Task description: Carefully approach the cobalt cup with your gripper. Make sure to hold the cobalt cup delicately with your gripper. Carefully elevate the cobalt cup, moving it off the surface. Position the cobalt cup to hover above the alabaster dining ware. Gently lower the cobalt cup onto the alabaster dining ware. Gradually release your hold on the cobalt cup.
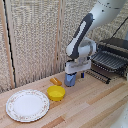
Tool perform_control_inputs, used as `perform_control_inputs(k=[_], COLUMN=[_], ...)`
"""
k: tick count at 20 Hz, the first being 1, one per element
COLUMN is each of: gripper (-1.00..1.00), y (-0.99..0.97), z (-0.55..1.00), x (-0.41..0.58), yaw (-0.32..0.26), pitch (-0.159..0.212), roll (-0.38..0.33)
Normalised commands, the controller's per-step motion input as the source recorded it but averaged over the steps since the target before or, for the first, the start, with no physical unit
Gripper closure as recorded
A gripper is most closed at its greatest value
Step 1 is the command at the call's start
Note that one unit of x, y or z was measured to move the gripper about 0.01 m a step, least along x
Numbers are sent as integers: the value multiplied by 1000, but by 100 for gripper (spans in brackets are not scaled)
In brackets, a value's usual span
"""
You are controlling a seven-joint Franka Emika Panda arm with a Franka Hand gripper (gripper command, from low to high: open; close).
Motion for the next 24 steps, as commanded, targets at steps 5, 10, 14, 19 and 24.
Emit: perform_control_inputs(k=[5,10,14,19,24], gripper=[100,100,100,100,100], y=[23,87,147,4,0], z=[0,0,31,763,1000], x=[63,15,261,278,250], yaw=[27,50,-10,-53,-73], pitch=[0,0,0,0,0], roll=[-52,-46,-17,2,22])
